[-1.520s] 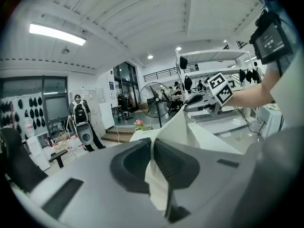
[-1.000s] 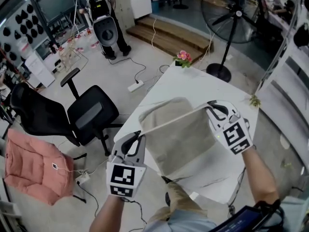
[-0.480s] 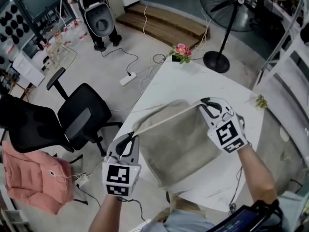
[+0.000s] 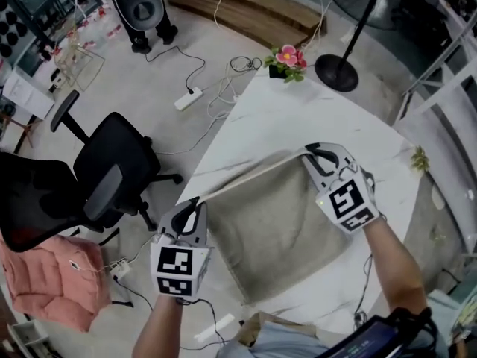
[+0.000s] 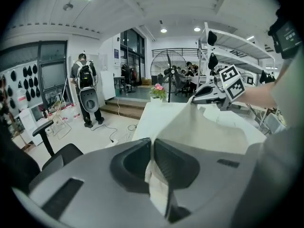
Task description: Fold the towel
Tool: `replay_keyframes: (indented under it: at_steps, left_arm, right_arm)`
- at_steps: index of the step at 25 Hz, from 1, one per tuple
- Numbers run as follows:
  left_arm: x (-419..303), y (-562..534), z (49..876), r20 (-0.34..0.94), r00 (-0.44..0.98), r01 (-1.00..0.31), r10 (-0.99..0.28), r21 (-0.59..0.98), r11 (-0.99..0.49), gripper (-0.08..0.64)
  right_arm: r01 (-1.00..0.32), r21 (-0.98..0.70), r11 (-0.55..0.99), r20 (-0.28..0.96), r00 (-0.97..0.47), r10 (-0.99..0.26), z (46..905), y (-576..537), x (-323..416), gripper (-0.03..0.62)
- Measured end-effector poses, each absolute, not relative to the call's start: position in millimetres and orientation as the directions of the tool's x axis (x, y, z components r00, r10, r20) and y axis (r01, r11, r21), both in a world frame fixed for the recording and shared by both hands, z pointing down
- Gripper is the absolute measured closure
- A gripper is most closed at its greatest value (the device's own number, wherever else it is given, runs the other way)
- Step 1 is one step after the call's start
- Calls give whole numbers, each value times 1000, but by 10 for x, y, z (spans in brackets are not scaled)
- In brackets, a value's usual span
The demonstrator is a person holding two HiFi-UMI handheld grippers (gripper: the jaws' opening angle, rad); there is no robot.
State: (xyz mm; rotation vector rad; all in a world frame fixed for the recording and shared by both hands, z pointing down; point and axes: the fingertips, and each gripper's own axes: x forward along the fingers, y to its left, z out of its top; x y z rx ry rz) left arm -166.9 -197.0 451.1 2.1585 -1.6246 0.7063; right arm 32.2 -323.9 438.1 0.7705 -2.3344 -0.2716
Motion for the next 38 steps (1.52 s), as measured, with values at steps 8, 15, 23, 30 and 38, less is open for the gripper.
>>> replay_keyframes:
  at_steps: [8,15,23,30,38]
  left_arm:
    - [-1802,-2215,4969,635,207,-965,-745,6,-262,534]
    - [-1932,-2289,5297,695,187,-976,-694,52,-210,511]
    - [-1999,-2327,5443,702,191,-976,-686,60,-211,495]
    - [-2009,-2333,5403,708,210,-972,-675,74,-225,488]
    - [-2001,-2361,5433,716,208,-970,-666,64,-234,489]
  right_arm:
    - [-430,329,840,583,-607,-540,4914,-3506,190,552]
    - [-429,267,863,641,-590,-492,5277,-3653,128,520]
    - [-481,184,857,652,-593,-473,5404,-3814,103,500]
    - [-473,126,872,637,-635,-437,5314,-3810,132,494]
    - [-403,38,914,671,-667,-322,5427,-3801,246,503]
